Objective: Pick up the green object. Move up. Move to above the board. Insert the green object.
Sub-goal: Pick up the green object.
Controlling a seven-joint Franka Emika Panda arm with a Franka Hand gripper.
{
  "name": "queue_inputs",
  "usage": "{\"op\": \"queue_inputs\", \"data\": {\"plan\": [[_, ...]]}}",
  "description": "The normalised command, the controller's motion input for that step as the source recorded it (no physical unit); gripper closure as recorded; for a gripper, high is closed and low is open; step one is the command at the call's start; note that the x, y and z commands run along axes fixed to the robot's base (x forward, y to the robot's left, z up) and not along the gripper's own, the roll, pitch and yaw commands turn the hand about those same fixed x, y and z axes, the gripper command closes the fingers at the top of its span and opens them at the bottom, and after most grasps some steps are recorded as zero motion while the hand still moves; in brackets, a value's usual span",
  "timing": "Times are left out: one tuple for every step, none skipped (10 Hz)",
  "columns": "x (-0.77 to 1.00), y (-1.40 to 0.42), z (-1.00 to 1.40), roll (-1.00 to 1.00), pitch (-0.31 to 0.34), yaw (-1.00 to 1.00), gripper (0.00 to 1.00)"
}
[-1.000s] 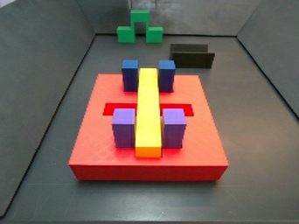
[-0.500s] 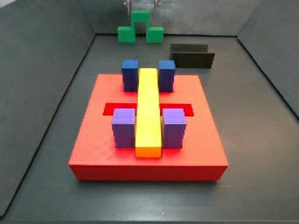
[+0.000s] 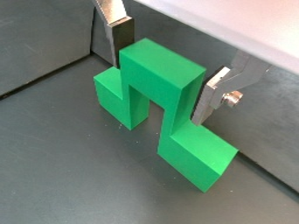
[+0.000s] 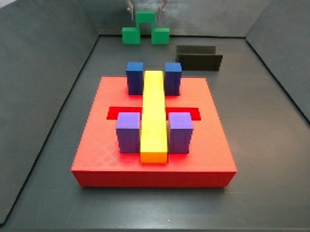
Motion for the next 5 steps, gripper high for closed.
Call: {"op": "queue_inputs", "data": {"plan": [[0.00,0.04,-0.21,0.00,-0.060,0.00,0.00],[0.00,0.04,-0.19,0.00,-0.069,0.00,0.00],[0.00,0.09,-0.13,-0.02,-0.064,0.00,0.00],[0.00,0.13,-0.05,-0.09,-0.087,0.00,0.00],[0.00,0.09,-0.03,-0.10,-0.090,0.00,0.00]]}}
